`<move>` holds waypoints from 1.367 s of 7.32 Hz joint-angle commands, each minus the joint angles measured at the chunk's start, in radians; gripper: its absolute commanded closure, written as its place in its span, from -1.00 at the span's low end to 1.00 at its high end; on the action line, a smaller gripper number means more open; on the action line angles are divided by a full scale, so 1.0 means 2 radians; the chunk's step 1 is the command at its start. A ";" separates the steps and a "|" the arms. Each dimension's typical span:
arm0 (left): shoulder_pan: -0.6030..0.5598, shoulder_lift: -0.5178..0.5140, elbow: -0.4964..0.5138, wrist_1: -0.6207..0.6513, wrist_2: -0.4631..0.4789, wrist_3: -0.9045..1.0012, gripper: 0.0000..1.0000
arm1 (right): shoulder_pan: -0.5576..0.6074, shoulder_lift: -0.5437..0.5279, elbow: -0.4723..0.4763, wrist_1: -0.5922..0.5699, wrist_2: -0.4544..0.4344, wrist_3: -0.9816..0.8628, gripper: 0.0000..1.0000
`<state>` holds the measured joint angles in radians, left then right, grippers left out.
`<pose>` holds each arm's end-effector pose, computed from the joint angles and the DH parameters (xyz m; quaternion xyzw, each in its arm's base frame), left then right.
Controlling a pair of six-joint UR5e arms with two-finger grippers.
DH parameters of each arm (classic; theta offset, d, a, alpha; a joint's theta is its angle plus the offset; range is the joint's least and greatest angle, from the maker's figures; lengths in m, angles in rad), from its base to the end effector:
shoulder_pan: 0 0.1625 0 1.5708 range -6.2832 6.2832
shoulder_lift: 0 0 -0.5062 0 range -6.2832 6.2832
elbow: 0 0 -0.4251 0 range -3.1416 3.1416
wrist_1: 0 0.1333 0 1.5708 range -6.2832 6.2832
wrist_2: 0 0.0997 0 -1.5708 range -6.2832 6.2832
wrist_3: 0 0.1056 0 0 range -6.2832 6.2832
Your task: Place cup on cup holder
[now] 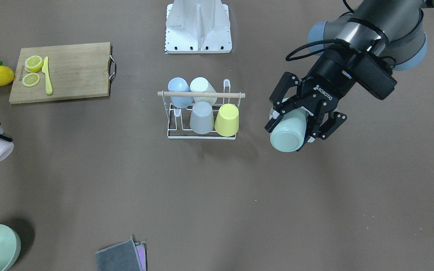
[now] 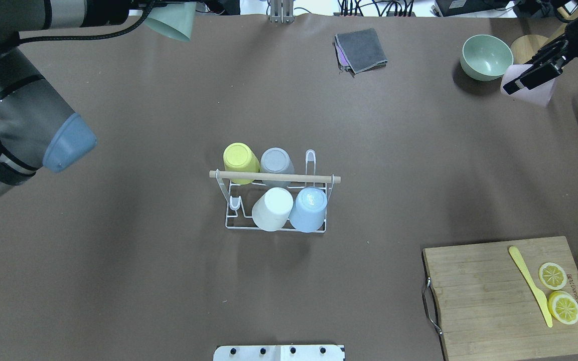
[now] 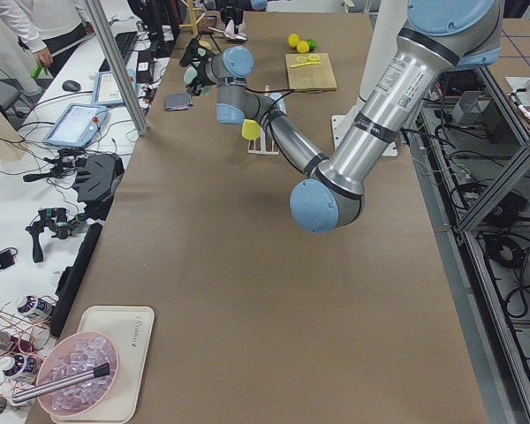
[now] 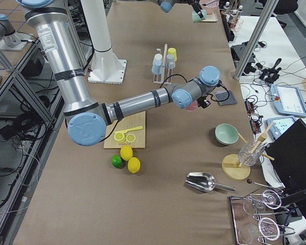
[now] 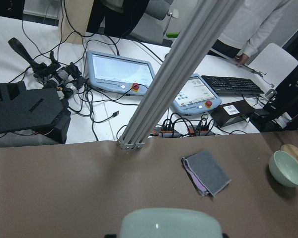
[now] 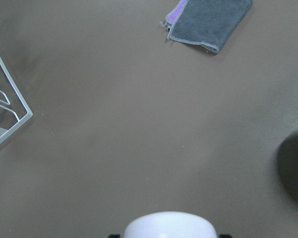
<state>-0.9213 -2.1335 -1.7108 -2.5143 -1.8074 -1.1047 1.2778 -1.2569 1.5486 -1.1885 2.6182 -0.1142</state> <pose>0.3304 -0.6146 0.2088 0.4039 0.6112 -0.0680 0.6773 -0.1547 -0.6576 0.5007 0.2431 -0.4956 -0.3272 0.7670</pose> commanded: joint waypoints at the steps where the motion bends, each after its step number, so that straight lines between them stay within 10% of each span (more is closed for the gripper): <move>1: 0.058 0.021 -0.011 -0.065 0.076 -0.007 0.83 | -0.001 -0.011 -0.008 0.046 0.004 0.001 0.17; 10: 0.243 0.086 -0.043 -0.225 0.286 0.047 0.98 | -0.001 -0.029 -0.010 0.178 0.053 0.002 0.27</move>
<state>-0.4690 -1.9768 -1.7938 -2.8880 -1.2920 -1.0547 1.2763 -1.3133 1.5306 -0.8768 2.7238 -0.1105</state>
